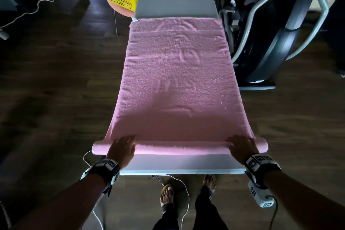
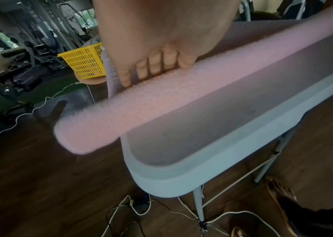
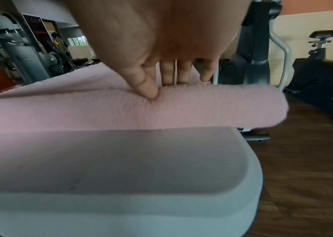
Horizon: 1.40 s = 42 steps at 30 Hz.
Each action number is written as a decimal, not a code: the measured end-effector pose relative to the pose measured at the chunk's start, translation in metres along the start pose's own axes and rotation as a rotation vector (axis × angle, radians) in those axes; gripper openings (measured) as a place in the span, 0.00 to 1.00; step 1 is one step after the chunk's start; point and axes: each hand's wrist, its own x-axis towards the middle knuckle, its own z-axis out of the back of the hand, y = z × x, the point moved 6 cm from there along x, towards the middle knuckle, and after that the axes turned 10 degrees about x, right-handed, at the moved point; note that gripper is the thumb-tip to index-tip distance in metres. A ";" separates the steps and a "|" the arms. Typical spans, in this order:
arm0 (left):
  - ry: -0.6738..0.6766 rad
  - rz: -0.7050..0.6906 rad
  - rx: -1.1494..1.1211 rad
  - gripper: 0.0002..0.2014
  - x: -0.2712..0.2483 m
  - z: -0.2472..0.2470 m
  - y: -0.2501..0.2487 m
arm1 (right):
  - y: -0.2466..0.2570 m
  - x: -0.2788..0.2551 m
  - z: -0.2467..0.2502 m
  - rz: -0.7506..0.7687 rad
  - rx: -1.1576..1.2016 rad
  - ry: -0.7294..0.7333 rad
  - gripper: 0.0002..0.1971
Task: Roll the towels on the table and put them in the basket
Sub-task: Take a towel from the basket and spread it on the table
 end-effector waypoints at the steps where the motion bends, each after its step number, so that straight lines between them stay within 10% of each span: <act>1: 0.058 0.000 0.005 0.23 -0.001 -0.007 0.002 | 0.001 0.000 0.003 0.015 0.026 -0.060 0.22; 10: -0.082 -0.073 0.055 0.11 -0.028 0.009 -0.021 | 0.009 -0.025 -0.016 0.050 0.039 0.032 0.19; 14: -0.085 0.018 0.094 0.23 -0.016 -0.002 -0.009 | 0.014 -0.014 0.010 0.119 0.071 -0.197 0.14; 19: 0.071 -0.046 -0.040 0.35 -0.029 -0.018 -0.014 | 0.003 -0.019 -0.019 0.065 0.100 0.026 0.29; 26: 0.022 -0.003 0.148 0.16 -0.006 -0.002 -0.006 | 0.011 -0.001 -0.004 0.003 -0.046 0.035 0.20; 37: 0.163 -0.015 -0.016 0.13 -0.020 -0.003 -0.016 | 0.014 -0.018 -0.024 0.043 0.080 0.015 0.22; 42: -0.037 -0.021 -0.002 0.14 -0.006 0.009 -0.020 | 0.021 -0.011 -0.012 0.037 -0.018 -0.037 0.18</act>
